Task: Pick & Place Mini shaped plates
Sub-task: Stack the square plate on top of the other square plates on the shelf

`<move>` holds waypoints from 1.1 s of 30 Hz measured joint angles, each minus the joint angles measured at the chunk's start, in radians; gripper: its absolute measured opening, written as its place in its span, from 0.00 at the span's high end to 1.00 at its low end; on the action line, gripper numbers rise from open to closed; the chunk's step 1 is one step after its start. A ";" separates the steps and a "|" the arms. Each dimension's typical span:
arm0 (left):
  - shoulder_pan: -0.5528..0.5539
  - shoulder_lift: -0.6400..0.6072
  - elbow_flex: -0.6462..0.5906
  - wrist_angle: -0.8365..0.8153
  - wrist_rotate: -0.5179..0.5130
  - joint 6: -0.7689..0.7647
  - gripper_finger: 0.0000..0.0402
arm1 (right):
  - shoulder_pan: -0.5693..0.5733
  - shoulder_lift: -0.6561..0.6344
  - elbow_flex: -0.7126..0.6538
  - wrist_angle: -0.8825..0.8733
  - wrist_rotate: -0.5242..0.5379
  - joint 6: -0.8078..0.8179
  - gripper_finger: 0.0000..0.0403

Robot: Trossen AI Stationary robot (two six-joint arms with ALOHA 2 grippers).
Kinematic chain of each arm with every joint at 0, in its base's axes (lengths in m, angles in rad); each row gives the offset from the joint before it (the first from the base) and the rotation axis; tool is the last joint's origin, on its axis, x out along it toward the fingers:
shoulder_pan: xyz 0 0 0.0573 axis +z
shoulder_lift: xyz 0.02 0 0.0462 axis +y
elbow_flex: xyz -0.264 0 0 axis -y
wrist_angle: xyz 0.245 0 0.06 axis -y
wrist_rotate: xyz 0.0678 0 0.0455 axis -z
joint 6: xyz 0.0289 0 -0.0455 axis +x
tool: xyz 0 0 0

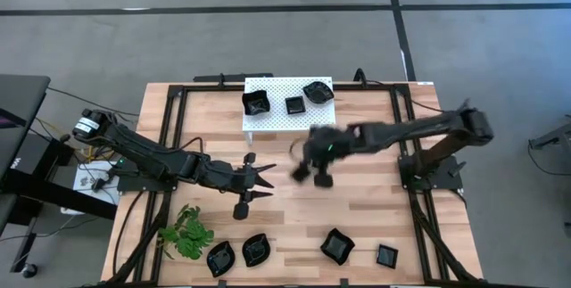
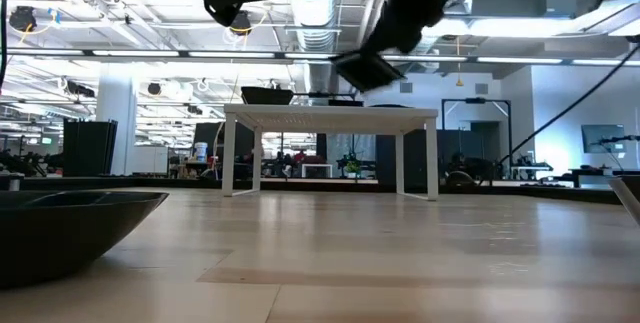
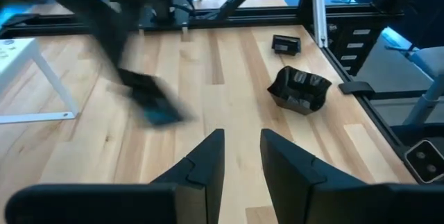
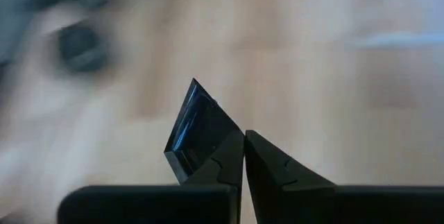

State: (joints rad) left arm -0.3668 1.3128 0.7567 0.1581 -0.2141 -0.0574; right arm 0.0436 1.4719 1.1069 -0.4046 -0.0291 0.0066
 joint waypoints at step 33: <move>0.010 0.000 0.000 0.001 -0.029 0.000 0.76 | -0.583 0.017 0.001 0.283 -0.130 0.025 0.95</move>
State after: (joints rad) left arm -0.3569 1.3125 0.7567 0.1589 -0.2428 -0.0574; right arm -0.5392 1.4893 1.1078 -0.1217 -0.1593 0.0311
